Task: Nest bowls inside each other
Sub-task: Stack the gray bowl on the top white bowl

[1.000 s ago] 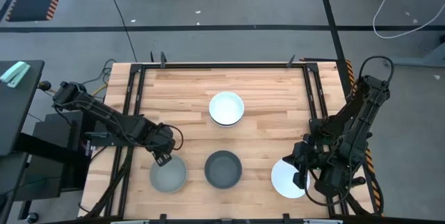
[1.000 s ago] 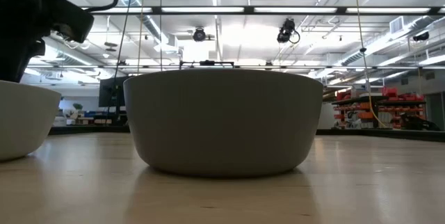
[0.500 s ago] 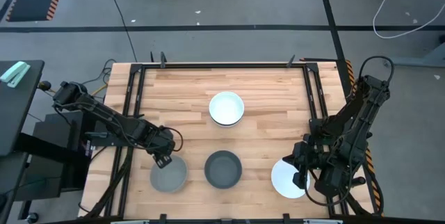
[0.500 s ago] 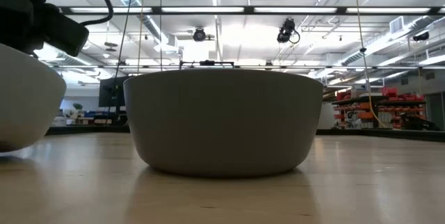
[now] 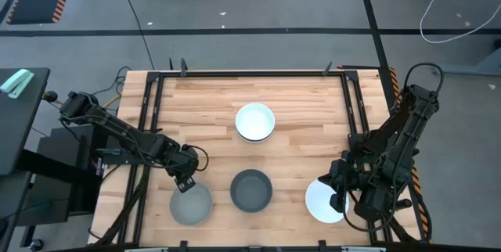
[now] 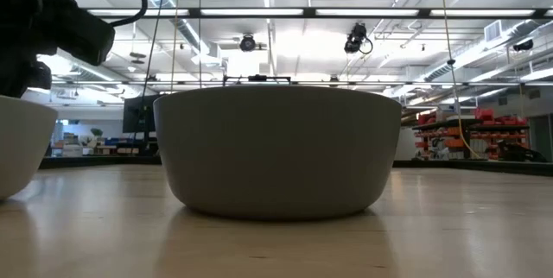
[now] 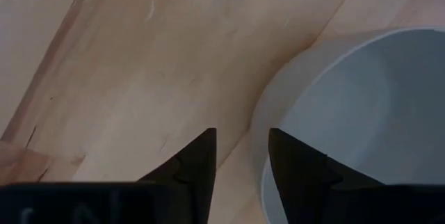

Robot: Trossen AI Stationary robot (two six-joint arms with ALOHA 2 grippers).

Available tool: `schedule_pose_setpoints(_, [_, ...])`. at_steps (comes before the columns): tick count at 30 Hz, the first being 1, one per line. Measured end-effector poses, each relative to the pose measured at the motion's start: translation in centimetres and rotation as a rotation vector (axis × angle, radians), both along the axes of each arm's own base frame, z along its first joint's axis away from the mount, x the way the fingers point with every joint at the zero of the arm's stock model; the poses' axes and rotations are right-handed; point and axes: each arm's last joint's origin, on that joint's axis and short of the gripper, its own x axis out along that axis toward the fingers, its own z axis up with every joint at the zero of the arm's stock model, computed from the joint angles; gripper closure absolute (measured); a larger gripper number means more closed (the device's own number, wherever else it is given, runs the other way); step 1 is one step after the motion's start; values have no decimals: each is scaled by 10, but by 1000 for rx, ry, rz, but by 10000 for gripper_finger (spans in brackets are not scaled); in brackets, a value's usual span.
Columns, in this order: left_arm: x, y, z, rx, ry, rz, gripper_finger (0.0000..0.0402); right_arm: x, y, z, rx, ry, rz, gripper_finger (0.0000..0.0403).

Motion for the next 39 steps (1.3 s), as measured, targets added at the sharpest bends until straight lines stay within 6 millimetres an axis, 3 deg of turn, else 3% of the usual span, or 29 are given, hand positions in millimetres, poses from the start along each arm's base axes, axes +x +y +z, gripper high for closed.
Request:
schedule_pose_setpoints(18, [1, -1, 6, -48, -45, -2, 257, 0, 0, 0, -3, 1, 4, 392])
schedule_pose_setpoints(30, [8, -6, -14, 3, 52, -3, 245, 0, 0, 0, -3, 0, 4, 392])
schedule_pose_setpoints(39, [13, -8, -29, 36, 118, -8, 259, 0, 0, 0, -5, 1, 6, 392])
